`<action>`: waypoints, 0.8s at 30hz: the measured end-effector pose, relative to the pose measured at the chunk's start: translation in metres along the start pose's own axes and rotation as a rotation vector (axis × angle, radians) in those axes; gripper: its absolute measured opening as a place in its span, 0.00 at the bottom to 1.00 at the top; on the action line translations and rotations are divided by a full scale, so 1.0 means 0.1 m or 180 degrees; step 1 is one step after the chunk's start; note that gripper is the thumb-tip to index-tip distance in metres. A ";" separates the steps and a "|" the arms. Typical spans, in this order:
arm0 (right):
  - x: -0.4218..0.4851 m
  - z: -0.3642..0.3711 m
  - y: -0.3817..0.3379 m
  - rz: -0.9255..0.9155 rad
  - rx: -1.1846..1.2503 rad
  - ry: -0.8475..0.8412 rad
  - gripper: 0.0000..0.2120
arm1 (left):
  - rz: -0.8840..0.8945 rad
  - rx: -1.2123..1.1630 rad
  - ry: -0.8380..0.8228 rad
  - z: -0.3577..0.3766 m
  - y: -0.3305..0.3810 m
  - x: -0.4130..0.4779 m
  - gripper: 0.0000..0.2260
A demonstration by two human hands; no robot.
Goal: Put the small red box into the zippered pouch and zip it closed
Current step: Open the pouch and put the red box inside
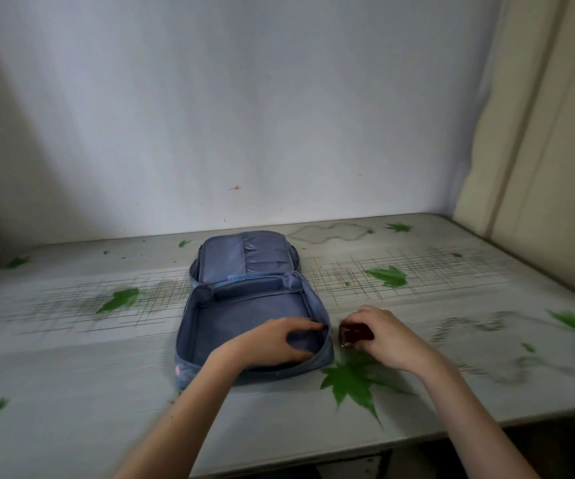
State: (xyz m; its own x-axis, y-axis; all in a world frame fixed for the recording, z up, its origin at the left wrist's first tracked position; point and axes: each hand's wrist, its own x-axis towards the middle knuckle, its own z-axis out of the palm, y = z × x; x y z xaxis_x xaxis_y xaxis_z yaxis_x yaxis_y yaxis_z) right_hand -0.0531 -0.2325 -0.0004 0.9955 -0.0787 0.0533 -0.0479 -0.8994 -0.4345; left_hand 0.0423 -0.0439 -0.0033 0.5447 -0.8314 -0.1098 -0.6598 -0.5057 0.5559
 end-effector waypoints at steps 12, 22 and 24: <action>0.28 -0.28 -0.39 -0.0314 0.0445 0.0658 0.18 | -0.0207 0.0077 -0.0028 -0.14 -0.03 -0.13 0.27; 0.49 -0.06 -0.87 -0.0741 0.0732 -0.0003 0.16 | -0.0260 -0.0417 0.0562 -0.52 -0.22 -0.51 0.14; 0.51 0.04 -0.93 -0.0799 0.0613 -0.0156 0.15 | -0.0257 -0.0440 0.0799 -0.51 -0.25 -0.55 0.11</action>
State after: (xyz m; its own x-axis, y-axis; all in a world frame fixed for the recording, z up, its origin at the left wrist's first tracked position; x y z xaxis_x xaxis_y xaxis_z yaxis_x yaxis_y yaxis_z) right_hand 0.0022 -0.1516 0.0392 0.9772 0.1603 0.1390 0.2114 -0.7898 -0.5757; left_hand 0.0556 0.0269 0.0310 0.7149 -0.6981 0.0394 -0.5418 -0.5174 0.6624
